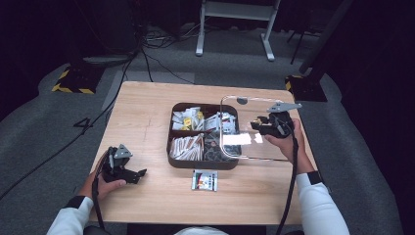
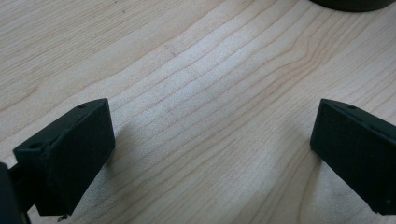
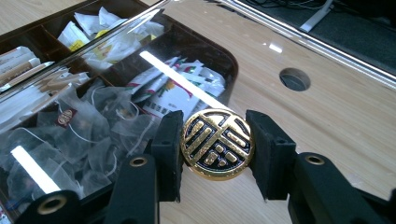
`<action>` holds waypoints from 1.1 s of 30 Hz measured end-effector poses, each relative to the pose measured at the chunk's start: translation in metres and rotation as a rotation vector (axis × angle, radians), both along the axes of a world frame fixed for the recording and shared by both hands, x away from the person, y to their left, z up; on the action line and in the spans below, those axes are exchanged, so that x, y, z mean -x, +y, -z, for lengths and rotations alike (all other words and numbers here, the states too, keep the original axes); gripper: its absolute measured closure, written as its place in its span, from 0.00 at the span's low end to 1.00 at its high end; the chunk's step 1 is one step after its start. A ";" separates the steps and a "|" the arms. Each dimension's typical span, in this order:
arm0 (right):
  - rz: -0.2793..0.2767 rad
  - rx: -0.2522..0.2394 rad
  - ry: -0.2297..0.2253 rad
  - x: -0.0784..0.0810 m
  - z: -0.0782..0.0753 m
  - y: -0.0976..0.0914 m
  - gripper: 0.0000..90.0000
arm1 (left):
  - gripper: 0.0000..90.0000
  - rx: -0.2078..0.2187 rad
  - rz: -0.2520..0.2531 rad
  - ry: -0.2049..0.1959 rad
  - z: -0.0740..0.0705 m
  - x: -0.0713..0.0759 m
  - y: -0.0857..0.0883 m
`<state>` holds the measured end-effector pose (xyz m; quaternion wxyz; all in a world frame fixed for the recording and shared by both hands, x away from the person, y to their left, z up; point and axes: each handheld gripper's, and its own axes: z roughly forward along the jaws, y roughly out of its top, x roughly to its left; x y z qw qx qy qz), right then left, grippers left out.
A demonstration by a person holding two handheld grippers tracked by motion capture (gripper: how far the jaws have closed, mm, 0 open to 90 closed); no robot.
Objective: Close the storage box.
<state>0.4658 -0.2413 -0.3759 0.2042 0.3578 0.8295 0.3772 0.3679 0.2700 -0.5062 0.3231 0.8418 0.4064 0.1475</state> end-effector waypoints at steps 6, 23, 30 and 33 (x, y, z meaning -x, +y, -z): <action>-0.024 0.014 0.012 -0.003 0.002 0.023 0.66 | 0.00 0.001 0.000 0.001 0.000 0.000 0.000; -0.085 0.058 0.052 -0.010 0.018 0.088 0.66 | 0.00 0.002 -0.006 0.003 0.000 0.001 -0.001; -0.099 0.069 0.063 -0.013 0.025 0.109 0.66 | 0.01 0.002 -0.007 0.003 0.000 0.001 -0.001; -0.099 0.069 0.067 -0.016 0.028 0.115 0.66 | 0.01 0.001 -0.007 0.003 0.000 0.001 -0.001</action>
